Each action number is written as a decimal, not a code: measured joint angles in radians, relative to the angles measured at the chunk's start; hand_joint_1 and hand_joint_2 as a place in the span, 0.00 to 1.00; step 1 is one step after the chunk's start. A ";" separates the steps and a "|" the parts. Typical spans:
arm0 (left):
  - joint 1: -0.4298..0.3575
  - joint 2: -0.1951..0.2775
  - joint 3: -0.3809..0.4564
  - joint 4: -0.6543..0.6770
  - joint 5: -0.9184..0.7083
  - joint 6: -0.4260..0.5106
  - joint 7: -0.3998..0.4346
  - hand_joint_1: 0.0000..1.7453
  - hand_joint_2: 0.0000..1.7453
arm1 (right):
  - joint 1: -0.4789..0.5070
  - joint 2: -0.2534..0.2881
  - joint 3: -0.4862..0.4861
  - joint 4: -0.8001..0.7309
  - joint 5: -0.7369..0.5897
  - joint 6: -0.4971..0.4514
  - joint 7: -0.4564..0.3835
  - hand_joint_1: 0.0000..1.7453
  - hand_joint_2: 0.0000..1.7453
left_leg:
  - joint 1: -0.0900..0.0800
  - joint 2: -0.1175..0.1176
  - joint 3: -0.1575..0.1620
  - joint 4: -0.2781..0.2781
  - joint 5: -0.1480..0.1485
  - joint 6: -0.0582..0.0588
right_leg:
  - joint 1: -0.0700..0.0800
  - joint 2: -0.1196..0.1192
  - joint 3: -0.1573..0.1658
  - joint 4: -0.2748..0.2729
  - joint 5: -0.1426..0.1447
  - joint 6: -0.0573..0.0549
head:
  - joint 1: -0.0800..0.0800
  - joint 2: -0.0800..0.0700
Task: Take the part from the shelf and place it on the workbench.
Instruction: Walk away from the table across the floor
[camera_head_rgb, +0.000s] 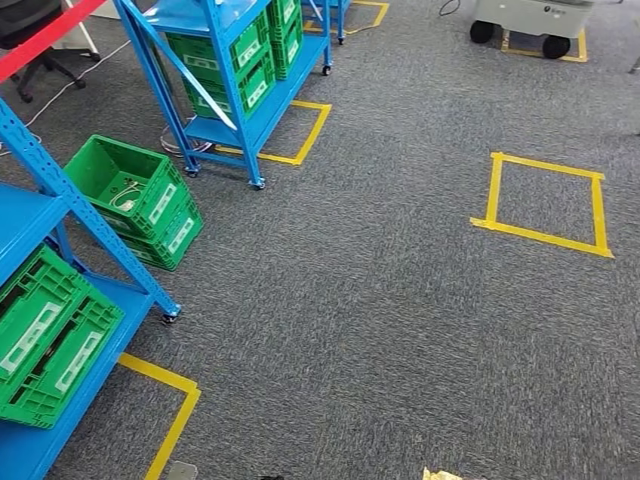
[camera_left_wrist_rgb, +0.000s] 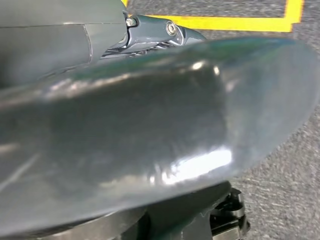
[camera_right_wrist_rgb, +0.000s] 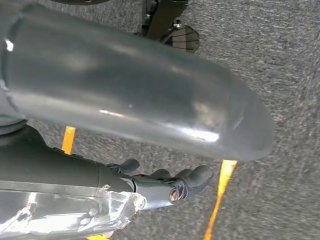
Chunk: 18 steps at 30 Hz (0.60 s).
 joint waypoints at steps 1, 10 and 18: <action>0.000 0.000 0.000 0.000 0.000 0.001 0.000 0.00 0.00 | -0.001 0.000 0.000 0.000 0.000 0.000 0.000 0.00 0.00 | -0.003 0.021 0.035 -0.068 0.036 0.005 | 0.001 -0.009 0.005 0.000 -0.003 0.001 | 0.000 0.000; -0.001 0.004 0.004 0.000 -0.016 0.002 -0.001 0.00 0.00 | -0.007 0.001 0.001 0.000 0.007 0.000 -0.001 0.00 0.00 | -0.011 0.025 0.115 -0.230 0.073 0.045 | 0.008 -0.003 -0.009 0.109 -0.091 0.044 | 0.008 0.000; -0.004 0.004 0.009 0.000 -0.027 0.002 -0.002 0.00 0.00 | 0.001 0.001 0.001 0.000 0.009 0.001 0.000 0.00 0.00 | -0.005 -0.084 0.126 -0.223 0.067 0.036 | -0.005 0.112 -0.029 0.047 0.003 0.044 | 0.013 0.000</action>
